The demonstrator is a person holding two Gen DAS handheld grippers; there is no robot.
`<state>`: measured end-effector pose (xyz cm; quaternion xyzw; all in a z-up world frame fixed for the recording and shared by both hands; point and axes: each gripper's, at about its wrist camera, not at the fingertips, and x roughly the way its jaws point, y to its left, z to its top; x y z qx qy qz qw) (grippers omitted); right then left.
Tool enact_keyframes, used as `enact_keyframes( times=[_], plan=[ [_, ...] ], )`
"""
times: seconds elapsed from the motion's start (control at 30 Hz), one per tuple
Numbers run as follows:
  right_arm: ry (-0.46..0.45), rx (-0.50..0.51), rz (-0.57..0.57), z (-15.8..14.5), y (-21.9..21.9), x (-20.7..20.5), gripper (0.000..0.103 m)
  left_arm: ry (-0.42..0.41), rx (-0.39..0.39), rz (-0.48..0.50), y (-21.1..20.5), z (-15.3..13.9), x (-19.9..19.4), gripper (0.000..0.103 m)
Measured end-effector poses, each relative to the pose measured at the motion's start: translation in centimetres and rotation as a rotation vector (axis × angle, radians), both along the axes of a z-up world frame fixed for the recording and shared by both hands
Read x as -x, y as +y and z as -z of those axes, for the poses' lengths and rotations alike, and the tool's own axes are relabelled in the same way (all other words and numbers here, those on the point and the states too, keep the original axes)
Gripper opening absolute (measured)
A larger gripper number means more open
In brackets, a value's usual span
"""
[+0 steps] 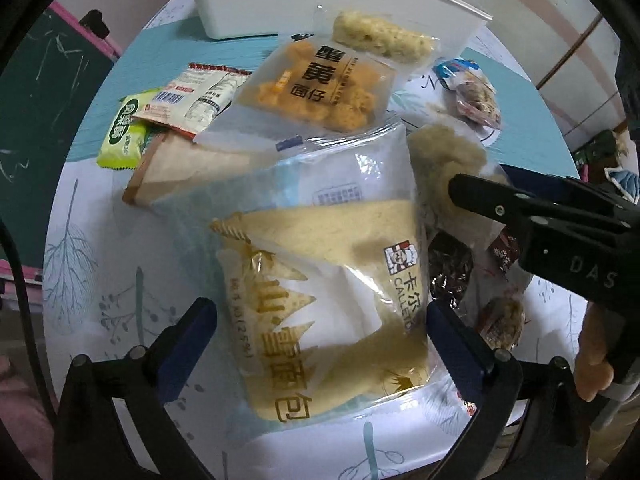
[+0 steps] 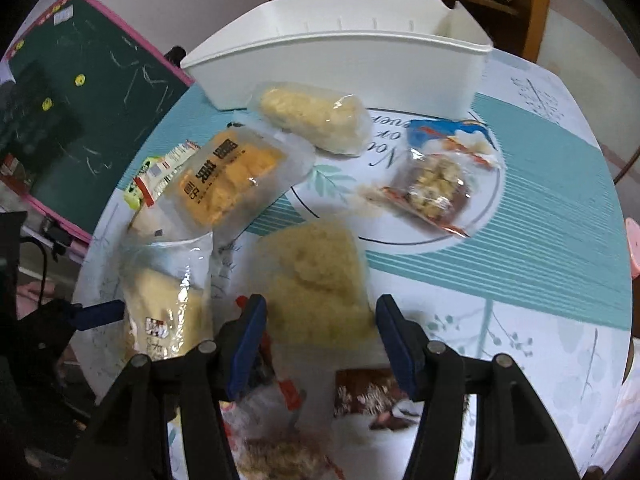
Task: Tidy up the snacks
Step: 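Grasp the large bread pack with the left tool while the right tool grasps the crumbly bread bag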
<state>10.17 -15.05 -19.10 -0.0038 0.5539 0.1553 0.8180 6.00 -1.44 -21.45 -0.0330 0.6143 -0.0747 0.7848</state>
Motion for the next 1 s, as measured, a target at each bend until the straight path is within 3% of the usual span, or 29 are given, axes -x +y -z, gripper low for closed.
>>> enact_keyframes(
  times=[0.27, 0.6, 0.7, 1.0],
  plan=[
    [0.009, 0.006, -0.011, 0.9, 0.6, -1.0, 0.064, 0.035, 0.052, -0.026, 1.0, 1.4, -0.6, 0.103],
    [0.003, 0.026, -0.009, 1.6, 0.9, -0.9, 0.062, 0.025, 0.035, -0.024, 0.8, 1.5, -0.9, 0.103],
    [0.001, 0.027, 0.004, 1.6, 0.9, -0.7, 0.061, 0.008, 0.041, -0.028, 0.8, 1.4, -0.9, 0.095],
    [-0.024, 0.01, 0.018, 0.4, 0.3, 1.0, 0.06, -0.084, 0.011, -0.011, 1.1, -2.2, -0.3, 0.088]
  ],
)
